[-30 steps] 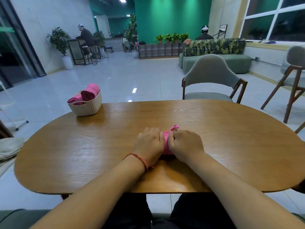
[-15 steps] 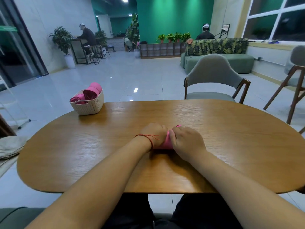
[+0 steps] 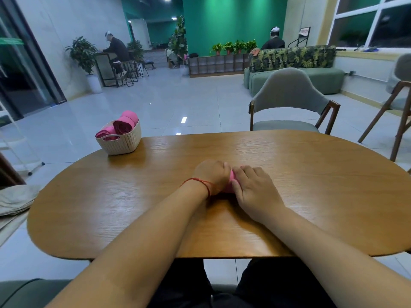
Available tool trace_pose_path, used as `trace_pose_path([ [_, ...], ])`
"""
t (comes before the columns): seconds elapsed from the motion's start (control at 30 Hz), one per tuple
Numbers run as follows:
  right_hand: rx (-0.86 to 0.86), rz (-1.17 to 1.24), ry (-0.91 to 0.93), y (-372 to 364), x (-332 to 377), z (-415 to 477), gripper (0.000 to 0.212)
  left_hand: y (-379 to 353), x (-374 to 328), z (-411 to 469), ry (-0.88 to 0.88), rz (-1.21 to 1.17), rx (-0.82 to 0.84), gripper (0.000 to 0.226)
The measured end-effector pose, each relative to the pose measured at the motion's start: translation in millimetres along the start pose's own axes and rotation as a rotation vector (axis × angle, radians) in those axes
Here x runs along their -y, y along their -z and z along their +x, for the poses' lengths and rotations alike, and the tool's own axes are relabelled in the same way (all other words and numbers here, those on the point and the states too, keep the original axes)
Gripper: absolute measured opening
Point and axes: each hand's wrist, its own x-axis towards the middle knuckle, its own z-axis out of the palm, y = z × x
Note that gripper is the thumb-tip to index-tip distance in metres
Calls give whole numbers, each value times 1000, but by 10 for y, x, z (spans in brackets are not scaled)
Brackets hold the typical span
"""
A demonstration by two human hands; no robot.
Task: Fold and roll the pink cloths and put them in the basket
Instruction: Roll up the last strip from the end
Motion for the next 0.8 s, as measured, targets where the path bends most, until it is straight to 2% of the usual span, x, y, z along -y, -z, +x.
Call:
trace_pose_path([
  [0.1, 114, -35, 26, 83, -72, 74, 75, 67, 8, 107, 60, -6, 107, 43],
  [0.17, 214, -114, 51, 140, -123, 201, 84, 65, 11, 133, 81, -10, 139, 42],
  [0.23, 284, -95, 32, 158, -155, 325, 83, 15, 37, 81, 92, -79, 56, 41],
  [0.37, 384, 65, -44, 173, -236, 510, 74, -108, 106, -117, 126, -401, -197, 26],
  [0.47, 509, 181, -119, 260, -287, 674, 70, -109, 253, -258, 149, -558, -147, 33],
  [0.6, 639, 339, -157, 330, -388, 833, 60, -54, 404, -359, 113, -661, 20, 74],
  [0.73, 654, 346, -149, 305, -417, 857, 64, -46, 422, -297, 76, -686, 6, 70],
  [0.8, 555, 261, -97, 255, -426, 820, 73, -74, 448, -222, 54, -697, -55, 64],
])
